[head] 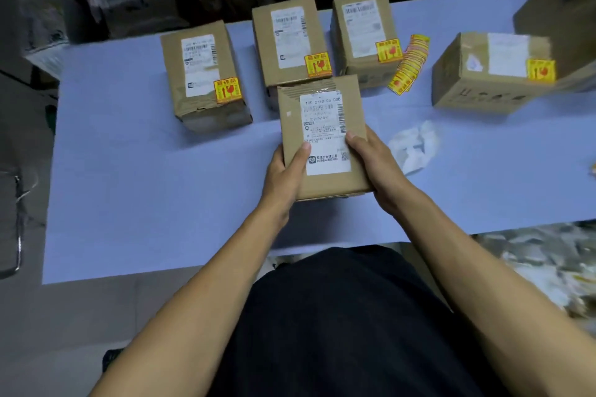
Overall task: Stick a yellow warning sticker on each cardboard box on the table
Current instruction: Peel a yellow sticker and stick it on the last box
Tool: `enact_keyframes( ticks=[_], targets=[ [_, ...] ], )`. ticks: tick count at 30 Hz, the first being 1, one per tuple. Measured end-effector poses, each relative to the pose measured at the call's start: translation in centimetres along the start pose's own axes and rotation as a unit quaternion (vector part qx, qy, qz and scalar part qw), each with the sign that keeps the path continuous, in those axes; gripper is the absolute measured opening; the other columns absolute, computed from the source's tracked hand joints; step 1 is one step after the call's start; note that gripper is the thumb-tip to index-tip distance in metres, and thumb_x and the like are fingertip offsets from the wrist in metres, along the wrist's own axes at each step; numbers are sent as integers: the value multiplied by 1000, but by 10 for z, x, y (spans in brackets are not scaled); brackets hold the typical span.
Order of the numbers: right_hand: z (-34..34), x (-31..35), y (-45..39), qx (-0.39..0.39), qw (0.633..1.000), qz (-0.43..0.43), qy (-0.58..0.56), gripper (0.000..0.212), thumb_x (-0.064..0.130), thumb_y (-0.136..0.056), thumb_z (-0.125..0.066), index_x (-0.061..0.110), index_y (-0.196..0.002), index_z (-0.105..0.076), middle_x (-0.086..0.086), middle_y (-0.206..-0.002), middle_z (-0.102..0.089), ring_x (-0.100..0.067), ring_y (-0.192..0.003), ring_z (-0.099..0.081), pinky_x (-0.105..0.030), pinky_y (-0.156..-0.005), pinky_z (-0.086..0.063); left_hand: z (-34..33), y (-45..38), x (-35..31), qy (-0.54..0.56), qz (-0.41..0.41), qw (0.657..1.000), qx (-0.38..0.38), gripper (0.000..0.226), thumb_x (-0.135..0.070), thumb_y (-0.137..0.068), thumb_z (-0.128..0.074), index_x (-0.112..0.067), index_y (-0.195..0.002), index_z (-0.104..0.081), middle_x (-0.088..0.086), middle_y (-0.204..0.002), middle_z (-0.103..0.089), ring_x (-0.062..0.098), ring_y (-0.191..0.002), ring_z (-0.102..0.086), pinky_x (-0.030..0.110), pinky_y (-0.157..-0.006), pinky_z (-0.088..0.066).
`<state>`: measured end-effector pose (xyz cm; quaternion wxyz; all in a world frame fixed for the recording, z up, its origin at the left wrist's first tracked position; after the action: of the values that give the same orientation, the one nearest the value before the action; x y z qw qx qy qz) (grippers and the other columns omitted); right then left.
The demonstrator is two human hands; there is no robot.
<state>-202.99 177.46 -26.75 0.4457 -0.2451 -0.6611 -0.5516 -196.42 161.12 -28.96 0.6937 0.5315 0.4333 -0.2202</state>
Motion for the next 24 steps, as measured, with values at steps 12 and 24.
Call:
enact_keyframes(
  ticks=[12, 24],
  targets=[
    [38, -51, -35, 29, 995, -71, 69, 54, 44, -100, -49, 28, -151, -38, 7, -147, -53, -13, -129, -54, -40, -111, -41, -37, -18, 40, -107, 35, 994, 0, 59, -70, -80, -54, -41, -130, -51, -21, -117, -67, 2, -105, -65, 30, -94, -52],
    [93, -29, -66, -30, 989, -39, 138, 51, 41, -100, -54, 21, -146, -47, -1, -147, -53, -15, -132, -50, -26, -104, -38, -56, -29, -23, -398, -139, 902, -97, 82, -45, -97, -54, -23, -159, -6, 5, -169, -4, 23, -154, -3, 44, -124, -8]
  ],
)
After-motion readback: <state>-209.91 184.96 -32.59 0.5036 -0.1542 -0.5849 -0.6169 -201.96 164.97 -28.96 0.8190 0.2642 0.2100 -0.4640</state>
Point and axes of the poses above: each hand's wrist, its own y-axis away from the middle knuckle, its own z-axis out of the back of the hand, x = y × z, the point moved 9 cm from there along -y, towards the middle knuckle
